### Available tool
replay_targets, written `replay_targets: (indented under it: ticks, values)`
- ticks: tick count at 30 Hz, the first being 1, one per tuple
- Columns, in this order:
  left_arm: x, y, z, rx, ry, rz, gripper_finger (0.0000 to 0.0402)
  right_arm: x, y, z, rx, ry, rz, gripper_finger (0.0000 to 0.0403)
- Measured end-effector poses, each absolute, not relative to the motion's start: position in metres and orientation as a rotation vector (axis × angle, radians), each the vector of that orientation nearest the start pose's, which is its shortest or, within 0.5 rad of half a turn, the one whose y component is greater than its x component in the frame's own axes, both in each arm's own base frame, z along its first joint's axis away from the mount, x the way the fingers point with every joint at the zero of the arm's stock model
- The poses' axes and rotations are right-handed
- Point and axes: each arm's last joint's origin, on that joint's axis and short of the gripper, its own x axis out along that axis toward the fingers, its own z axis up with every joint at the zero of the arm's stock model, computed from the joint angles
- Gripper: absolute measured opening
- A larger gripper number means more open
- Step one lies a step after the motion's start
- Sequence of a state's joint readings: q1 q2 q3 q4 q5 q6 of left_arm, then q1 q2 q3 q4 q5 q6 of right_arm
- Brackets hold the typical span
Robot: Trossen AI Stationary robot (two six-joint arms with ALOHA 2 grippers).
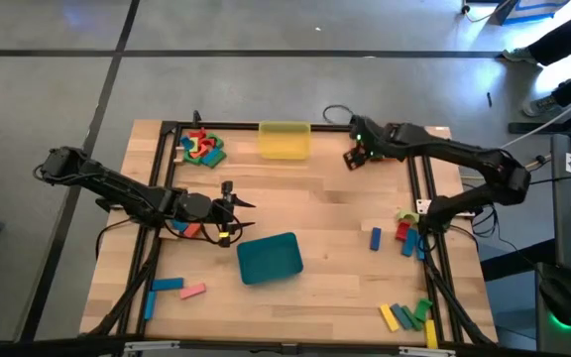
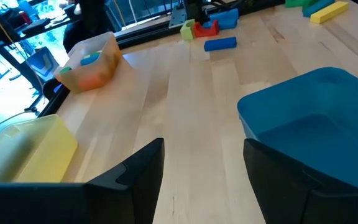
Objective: Sort blocks by size
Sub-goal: Put the red arch block into the yellow bin
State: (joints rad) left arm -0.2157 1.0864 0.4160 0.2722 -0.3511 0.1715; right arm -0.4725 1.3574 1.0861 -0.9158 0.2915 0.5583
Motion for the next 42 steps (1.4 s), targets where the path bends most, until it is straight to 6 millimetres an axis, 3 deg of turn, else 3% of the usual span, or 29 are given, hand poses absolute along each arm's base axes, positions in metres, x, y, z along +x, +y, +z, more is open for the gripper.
replay_targets:
  ticks: [8,17,29,42]
  values:
    - [0.211,-0.036,0.195,0.290,0.394,0.100,0.0205,0.228,-0.054,0.260,0.761,1.125,-0.887,0.0280]
    - [0.211,-0.036,0.195,0.291,0.394,0.100,0.0205,0.218,-0.006,0.227,0.904,1.245,-0.954,0.0280]
    - [0.211,-0.036,0.195,0.288,0.393,0.100,0.0205,0.200,0.029,0.190,1.028,1.368,-0.984,0.0280]
    - [0.211,-0.036,0.195,0.288,0.393,0.100,0.0205,0.181,0.043,0.186,0.724,1.616,-0.784,0.0280]
